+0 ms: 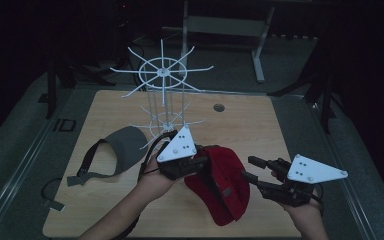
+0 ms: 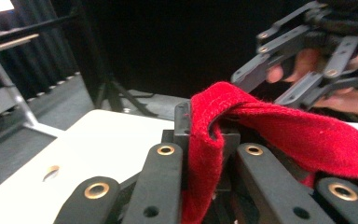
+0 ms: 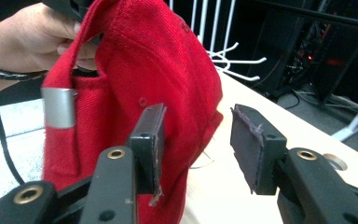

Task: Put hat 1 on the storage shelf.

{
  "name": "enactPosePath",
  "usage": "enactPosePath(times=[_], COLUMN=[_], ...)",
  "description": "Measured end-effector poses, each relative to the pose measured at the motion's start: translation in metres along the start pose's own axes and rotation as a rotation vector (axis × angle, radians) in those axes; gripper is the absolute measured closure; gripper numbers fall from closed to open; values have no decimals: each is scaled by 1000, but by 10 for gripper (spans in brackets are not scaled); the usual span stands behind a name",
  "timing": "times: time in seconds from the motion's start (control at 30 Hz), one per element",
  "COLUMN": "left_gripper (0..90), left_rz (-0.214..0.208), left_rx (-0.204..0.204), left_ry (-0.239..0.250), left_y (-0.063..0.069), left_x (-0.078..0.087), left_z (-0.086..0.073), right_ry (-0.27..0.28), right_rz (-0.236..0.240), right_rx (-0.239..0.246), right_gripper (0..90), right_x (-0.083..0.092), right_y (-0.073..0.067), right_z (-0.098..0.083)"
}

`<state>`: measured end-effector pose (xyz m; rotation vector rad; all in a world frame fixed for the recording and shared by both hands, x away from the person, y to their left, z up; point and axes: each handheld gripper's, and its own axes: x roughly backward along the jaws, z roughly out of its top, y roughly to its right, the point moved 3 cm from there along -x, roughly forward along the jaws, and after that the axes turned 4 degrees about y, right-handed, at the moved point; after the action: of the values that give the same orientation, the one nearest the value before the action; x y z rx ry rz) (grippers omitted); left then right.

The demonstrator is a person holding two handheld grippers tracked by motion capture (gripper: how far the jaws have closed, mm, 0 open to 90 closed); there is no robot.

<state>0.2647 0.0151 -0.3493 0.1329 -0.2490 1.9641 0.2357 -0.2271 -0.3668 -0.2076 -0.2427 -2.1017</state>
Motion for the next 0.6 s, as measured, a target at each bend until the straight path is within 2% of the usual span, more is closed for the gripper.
enactPosePath(times=[0.03,0.07,0.13,0.27,0.3,0.33,0.37,0.43,0.5,0.53,0.6], left_gripper=[853,853,853,853,853,853,853,852,851,851,851], left_rz=[-1,-16,-15,-13,-13,-9,-7,-5,2,-3,-3], left_rx=[-4,-9,-10,-3,-3,1,2,6,2,13,18], left_ry=[2,2,2,6,6,6,6,10,5,7,7], left_y=[1,3,4,2,2,2,1,-1,-3,-5,-5], left_x=[-1,-2,-3,-4,-4,-3,-3,-2,-2,-1,0], left_z=[1,2,3,4,4,4,4,3,2,0,-1], right_ry=[0,-2,-2,-10,-10,-17,-17,-20,-18,-14,-4], right_rz=[0,11,19,57,57,73,73,85,94,75,80], right_rx=[0,25,37,85,85,96,96,104,96,83,73], right_gripper=[555,582,590,704,704,789,789,871,879,886,889], right_x=[0,-2,-3,-7,-7,-8,-8,-10,-10,-10,-9], right_y=[0,-3,-4,-9,-9,-10,-10,-12,-12,-12,-13], right_z=[0,1,2,6,6,6,6,8,8,9,11])
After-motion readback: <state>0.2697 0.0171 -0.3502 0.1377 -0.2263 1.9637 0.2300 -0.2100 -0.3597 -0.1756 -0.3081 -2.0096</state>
